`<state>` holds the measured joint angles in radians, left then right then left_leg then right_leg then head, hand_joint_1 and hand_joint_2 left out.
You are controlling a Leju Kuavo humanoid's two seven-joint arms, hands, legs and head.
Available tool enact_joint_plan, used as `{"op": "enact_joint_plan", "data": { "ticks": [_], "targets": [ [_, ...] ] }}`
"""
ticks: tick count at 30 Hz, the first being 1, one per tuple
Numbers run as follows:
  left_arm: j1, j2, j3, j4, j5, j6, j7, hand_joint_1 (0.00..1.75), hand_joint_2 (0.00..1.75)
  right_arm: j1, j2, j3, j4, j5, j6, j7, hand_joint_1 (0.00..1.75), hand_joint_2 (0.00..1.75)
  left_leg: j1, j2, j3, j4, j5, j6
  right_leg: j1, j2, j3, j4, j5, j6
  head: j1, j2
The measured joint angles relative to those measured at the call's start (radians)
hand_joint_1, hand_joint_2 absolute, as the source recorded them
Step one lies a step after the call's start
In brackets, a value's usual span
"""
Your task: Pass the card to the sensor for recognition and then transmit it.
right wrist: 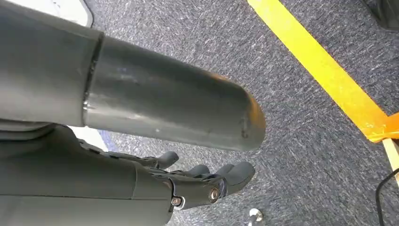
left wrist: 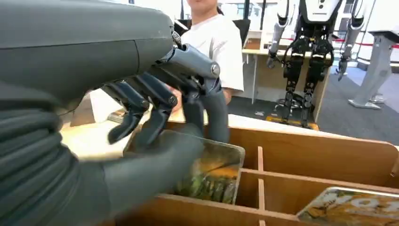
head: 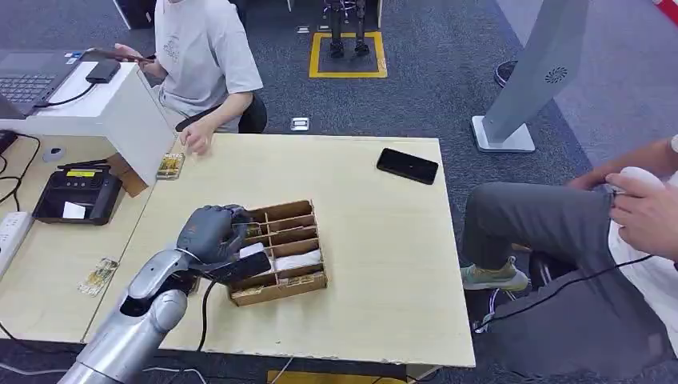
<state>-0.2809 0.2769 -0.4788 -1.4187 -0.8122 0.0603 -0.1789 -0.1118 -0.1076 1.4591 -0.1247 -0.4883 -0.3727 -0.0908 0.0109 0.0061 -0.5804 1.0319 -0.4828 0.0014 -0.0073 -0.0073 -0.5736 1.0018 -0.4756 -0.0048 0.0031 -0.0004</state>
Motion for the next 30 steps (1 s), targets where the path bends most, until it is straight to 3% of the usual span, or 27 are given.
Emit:
{"op": "enact_joint_plan", "data": {
  "ticks": [16, 30],
  "targets": [
    [0.013, 0.004, 0.003, -0.102, 0.076, 0.004, -0.042, 0.0, 1.75, 0.002, 0.0, 0.002, 0.0, -0.02, 0.0, -0.005, 0.0, 0.0, 0.0, 0.0, 0.0, 0.0, 0.0, 0.0, 0.0, 0.0, 0.0, 0.0, 0.0, 0.0, 0.0, 0.0],
    [0.039, 0.079, 0.005, -0.257, 0.1, -0.009, -0.102, 0.0, 1.75, 0.01, 0.0, 0.001, 0.0, -0.042, -0.002, -0.011, 0.0, 0.0, 0.0, 0.0, 0.0, 0.0, 0.0, 0.0, 0.0, 0.0, 0.0, 0.0, 0.0, 0.0, 0.0, 0.0]
  ]
}}
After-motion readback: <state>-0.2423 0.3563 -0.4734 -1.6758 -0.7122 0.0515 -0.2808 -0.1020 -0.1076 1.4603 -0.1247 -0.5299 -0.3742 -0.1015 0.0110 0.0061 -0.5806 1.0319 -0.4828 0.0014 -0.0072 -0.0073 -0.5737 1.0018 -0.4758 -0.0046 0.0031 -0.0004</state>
